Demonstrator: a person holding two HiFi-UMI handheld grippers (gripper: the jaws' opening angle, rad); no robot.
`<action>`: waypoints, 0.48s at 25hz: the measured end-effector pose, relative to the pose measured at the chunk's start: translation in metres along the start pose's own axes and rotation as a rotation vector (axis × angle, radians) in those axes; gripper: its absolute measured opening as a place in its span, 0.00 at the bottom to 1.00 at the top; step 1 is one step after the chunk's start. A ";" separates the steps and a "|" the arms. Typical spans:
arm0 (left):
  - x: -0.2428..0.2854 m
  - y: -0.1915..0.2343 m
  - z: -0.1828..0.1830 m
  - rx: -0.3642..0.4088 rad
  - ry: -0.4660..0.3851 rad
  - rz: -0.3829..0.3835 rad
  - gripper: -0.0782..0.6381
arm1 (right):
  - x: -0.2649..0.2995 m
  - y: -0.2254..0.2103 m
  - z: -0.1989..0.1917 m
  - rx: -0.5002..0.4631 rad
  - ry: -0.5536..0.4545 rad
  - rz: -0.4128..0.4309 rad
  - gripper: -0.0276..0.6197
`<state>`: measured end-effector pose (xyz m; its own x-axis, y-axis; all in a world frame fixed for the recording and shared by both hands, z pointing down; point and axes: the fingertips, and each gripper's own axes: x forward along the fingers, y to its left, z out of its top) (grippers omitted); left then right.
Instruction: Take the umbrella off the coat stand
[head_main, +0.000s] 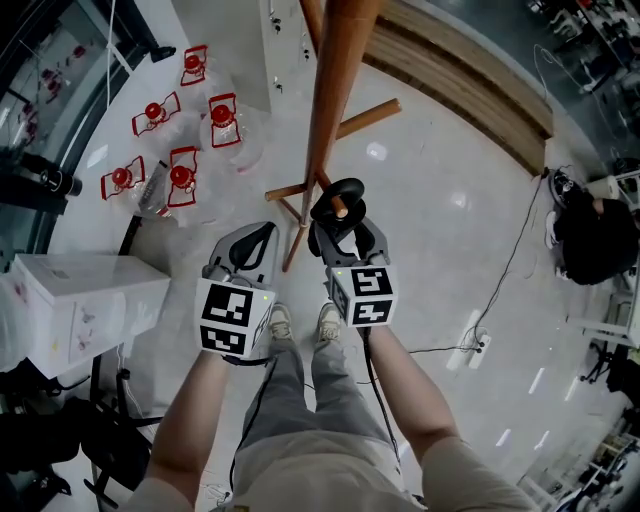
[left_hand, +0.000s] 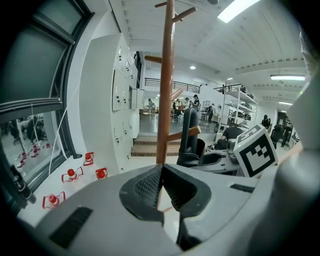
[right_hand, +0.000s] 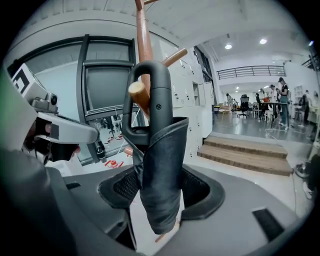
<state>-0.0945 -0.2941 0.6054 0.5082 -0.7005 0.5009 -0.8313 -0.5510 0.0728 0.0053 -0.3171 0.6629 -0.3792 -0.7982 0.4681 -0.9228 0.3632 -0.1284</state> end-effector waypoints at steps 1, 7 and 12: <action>-0.001 -0.003 0.001 0.005 0.005 -0.002 0.12 | -0.005 -0.001 0.003 -0.009 -0.002 -0.002 0.42; -0.010 -0.014 0.012 0.009 0.002 -0.014 0.12 | -0.034 -0.006 0.026 -0.035 -0.015 -0.011 0.42; -0.014 -0.018 0.031 0.008 -0.002 -0.021 0.12 | -0.054 -0.010 0.038 -0.090 0.005 -0.027 0.42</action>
<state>-0.0790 -0.2885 0.5700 0.5255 -0.6899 0.4979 -0.8189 -0.5689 0.0761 0.0327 -0.2955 0.6057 -0.3536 -0.8060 0.4747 -0.9228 0.3835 -0.0362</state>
